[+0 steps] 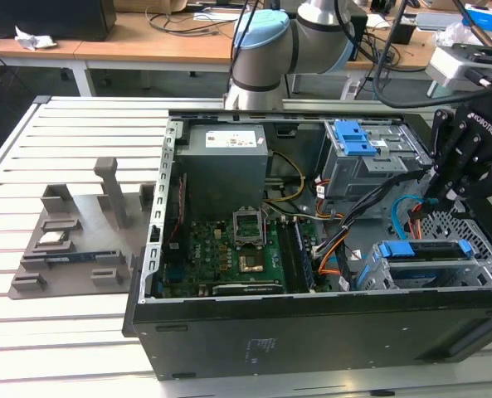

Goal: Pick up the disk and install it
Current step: 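Insert the first disk wire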

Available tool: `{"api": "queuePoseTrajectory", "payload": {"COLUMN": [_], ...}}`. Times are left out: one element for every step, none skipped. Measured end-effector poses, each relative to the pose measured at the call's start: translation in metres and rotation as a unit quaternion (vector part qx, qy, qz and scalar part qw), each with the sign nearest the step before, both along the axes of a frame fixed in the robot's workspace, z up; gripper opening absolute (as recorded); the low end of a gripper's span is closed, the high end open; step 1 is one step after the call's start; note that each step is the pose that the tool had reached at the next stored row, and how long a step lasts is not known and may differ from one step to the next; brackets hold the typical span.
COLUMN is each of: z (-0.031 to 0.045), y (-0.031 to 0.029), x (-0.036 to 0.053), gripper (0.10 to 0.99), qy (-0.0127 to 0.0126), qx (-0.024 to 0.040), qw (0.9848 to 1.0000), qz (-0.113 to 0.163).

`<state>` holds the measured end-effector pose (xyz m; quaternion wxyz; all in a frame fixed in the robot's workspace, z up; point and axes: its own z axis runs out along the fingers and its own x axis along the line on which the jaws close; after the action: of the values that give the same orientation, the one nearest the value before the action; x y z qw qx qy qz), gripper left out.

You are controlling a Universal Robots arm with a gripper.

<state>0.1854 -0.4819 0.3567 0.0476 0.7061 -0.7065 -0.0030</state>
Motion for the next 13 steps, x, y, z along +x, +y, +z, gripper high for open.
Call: {"api": "queuePoseTrajectory", "payload": {"z": [-0.0004, -0.0004, -0.0004, -0.0005, -0.0005, -0.0005, -0.0006, -0.0005, -0.0005, -0.0006, -0.0006, -0.0006, -0.0006], "y": [0.0000, 0.0000, 0.0000, 0.0000, 0.0000, 0.0000, 0.0000, 0.0000, 0.0000, 0.0000, 0.0000, 0.0000, 0.0000], "x": [0.0000, 0.0000, 0.0000, 0.0000, 0.0000, 0.0000, 0.0000, 0.0000, 0.0000, 0.0000, 0.0000, 0.0000, 0.0000], "gripper": [0.302, 0.302, 0.302, 0.302, 0.302, 0.302, 0.286, 0.220, 0.169, 0.169, 0.169, 0.169, 0.169], "qy": [0.0000, 0.0000, 0.0000, 0.0000, 0.0000, 0.0000, 0.0000, 0.0000, 0.0000, 0.0000, 0.0000, 0.0000, 0.0000], "qx": [-0.0008, -0.0013, -0.0017, -0.0018, -0.0020, -0.0023, -0.0024, -0.0027, -0.0029, -0.0031, -0.0033, -0.0038, -0.0040], "qw": [1.0000, 1.0000, 1.0000, 1.0000, 1.0000, 1.0000, 1.0000, 1.0000, 1.0000, 1.0000, 1.0000, 1.0000, 1.0000], "qz": [0.000, 0.000, 0.000, 0.000, 0.000, 0.000, 0.000, 0.000, 0.000, 0.000, 0.000, 0.000, 0.000]}}
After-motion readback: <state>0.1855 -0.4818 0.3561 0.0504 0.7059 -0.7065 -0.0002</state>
